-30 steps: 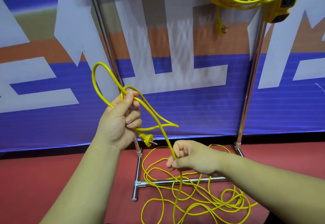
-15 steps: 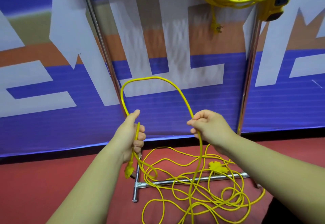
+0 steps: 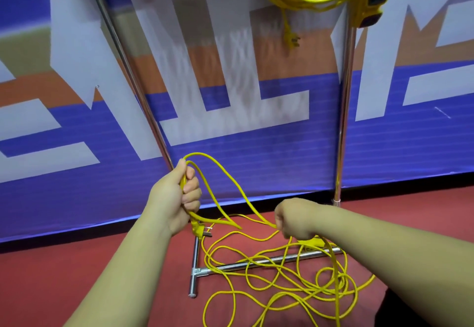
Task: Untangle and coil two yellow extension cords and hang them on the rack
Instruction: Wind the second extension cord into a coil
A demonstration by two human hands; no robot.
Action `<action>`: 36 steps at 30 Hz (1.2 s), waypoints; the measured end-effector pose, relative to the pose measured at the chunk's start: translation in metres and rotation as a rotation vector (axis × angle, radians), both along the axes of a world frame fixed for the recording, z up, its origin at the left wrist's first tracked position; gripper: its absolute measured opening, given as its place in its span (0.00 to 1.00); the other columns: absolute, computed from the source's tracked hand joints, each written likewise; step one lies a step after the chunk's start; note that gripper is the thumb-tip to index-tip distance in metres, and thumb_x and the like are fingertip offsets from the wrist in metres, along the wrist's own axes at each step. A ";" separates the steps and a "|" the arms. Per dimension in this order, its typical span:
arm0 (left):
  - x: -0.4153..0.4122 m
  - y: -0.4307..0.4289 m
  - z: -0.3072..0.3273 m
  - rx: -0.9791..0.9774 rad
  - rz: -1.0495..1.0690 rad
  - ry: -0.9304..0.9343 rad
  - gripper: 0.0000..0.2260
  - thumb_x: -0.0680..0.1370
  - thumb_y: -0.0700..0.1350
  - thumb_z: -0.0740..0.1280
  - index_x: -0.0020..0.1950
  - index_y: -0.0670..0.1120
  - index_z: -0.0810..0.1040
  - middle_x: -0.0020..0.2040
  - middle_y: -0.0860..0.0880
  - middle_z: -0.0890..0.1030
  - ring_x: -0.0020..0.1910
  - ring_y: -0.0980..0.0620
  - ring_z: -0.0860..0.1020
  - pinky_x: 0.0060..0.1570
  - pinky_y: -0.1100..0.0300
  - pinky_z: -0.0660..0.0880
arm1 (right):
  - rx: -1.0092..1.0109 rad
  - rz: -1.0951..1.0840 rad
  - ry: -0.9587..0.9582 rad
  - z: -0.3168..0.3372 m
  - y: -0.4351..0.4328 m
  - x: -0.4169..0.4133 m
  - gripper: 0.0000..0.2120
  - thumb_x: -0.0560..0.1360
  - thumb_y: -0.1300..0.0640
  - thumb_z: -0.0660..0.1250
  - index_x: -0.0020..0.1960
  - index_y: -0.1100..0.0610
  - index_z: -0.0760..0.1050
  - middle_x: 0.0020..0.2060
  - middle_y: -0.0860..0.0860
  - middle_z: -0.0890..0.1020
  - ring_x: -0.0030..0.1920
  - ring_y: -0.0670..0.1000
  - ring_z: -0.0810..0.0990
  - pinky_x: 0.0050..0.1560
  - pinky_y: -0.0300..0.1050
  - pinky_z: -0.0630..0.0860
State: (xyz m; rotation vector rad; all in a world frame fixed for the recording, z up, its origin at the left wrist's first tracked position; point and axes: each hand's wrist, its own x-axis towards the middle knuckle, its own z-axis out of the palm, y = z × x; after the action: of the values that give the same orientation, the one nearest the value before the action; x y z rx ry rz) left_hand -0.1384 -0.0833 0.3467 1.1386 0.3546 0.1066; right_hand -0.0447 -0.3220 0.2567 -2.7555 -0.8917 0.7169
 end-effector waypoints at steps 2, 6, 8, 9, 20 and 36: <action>0.000 0.000 0.001 -0.032 -0.032 -0.041 0.18 0.82 0.57 0.59 0.36 0.50 0.69 0.27 0.53 0.60 0.20 0.59 0.57 0.20 0.66 0.54 | -0.020 0.080 0.012 0.004 0.000 -0.005 0.12 0.72 0.67 0.64 0.48 0.56 0.82 0.45 0.50 0.87 0.39 0.49 0.80 0.32 0.38 0.72; 0.000 -0.005 0.001 -0.029 -0.099 -0.103 0.17 0.81 0.57 0.59 0.37 0.49 0.70 0.28 0.53 0.60 0.22 0.58 0.59 0.21 0.66 0.58 | -0.005 0.191 0.038 0.019 -0.003 -0.015 0.12 0.73 0.66 0.62 0.49 0.55 0.81 0.45 0.50 0.87 0.46 0.53 0.84 0.43 0.46 0.79; 0.000 -0.009 0.001 0.007 -0.120 -0.133 0.17 0.82 0.56 0.58 0.37 0.49 0.70 0.29 0.52 0.62 0.23 0.57 0.60 0.23 0.65 0.61 | -0.002 0.243 0.049 0.027 -0.004 -0.020 0.10 0.72 0.64 0.63 0.48 0.55 0.81 0.44 0.50 0.87 0.47 0.54 0.83 0.45 0.49 0.80; 0.000 -0.011 0.001 0.027 -0.127 -0.145 0.16 0.82 0.55 0.58 0.38 0.48 0.71 0.29 0.52 0.62 0.24 0.56 0.61 0.25 0.65 0.63 | -0.001 0.269 0.047 0.033 -0.005 -0.024 0.09 0.72 0.63 0.63 0.48 0.55 0.80 0.44 0.51 0.86 0.47 0.55 0.83 0.46 0.50 0.80; -0.004 0.004 0.011 -0.333 -0.410 -0.201 0.17 0.84 0.55 0.57 0.40 0.49 0.72 0.27 0.54 0.61 0.24 0.59 0.55 0.21 0.68 0.55 | 0.027 0.192 -0.054 0.042 -0.010 -0.020 0.09 0.75 0.64 0.60 0.51 0.56 0.76 0.46 0.53 0.82 0.44 0.56 0.77 0.42 0.47 0.73; 0.000 -0.037 -0.003 0.143 -0.075 -0.208 0.13 0.86 0.48 0.55 0.41 0.49 0.63 0.30 0.51 0.61 0.25 0.55 0.60 0.27 0.62 0.64 | 0.320 0.375 0.093 0.078 -0.008 -0.043 0.08 0.74 0.60 0.70 0.49 0.48 0.75 0.41 0.42 0.80 0.37 0.40 0.76 0.41 0.36 0.73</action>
State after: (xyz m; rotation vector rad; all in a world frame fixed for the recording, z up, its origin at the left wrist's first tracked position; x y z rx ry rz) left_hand -0.1383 -0.1204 0.3440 1.2684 0.1206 0.1853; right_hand -0.0878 -0.3301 0.3348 -2.2827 -1.3869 0.6788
